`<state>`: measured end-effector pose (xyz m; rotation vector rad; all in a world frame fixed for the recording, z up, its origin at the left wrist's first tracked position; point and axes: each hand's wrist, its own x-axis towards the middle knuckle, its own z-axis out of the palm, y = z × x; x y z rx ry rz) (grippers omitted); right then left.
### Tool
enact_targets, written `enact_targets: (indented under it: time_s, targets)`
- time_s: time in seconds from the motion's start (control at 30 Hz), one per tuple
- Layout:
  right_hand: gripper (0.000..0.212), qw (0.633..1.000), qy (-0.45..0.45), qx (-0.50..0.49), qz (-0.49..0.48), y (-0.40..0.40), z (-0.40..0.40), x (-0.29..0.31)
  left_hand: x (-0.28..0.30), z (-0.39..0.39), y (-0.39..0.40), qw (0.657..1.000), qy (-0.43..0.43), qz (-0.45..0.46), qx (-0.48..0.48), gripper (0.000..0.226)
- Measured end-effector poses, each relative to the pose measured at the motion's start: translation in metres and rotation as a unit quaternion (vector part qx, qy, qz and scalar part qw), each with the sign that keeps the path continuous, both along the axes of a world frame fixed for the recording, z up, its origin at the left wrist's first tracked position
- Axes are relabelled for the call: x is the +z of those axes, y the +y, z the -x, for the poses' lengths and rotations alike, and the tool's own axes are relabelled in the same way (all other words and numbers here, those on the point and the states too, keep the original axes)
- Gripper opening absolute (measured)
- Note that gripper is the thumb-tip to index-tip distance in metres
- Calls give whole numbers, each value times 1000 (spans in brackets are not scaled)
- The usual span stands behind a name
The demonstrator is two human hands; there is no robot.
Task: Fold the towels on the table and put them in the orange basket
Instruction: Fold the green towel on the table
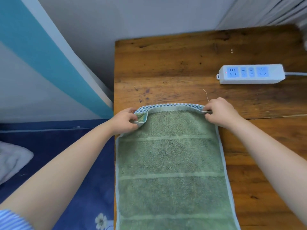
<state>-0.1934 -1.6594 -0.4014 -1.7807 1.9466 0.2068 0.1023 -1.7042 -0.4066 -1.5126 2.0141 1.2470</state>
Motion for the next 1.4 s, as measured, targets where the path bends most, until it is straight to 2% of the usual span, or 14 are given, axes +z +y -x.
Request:
enact_targets:
  time_s: [0.1,0.2,0.27,0.33,0.47,0.6,0.77,0.97,1.1,1.27,1.4]
  targets:
    - [20,1000,-3,-6,26,0,2,11,7,2,-5,1000,-22,5,-22,14]
    - [23,999,-4,-37,29,5,7,17,17,-3,-9,998,-35,34,-45,10]
    - [25,998,4,-56,25,9,11,17,25,-6,-12,999,-3,35,3,11]
    - [26,997,5,-69,20,11,12,17,31,-7,-13,998,31,8,50,19]
    - [23,997,16,-74,26,5,10,14,26,-8,-17,999,-15,46,20,35]
    - [21,997,31,-70,17,2,13,9,19,-17,-22,998,-55,39,-8,26]
    - [19,998,34,-46,2,-3,12,5,11,-28,-23,995,-30,85,50,47]
    - [25,1000,-12,-11,-9,-9,19,6,-1,-34,-10,977,36,145,153,21]
    - [19,999,-35,10,-3,-14,25,7,-9,-37,-5,975,49,170,135,20]
    - [15,994,-76,-65,31,-13,23,0,-19,-38,-6,972,8,195,129,18]
    - [15,996,-64,-67,5,-13,20,-5,-22,-38,-4,973,20,190,128,12]
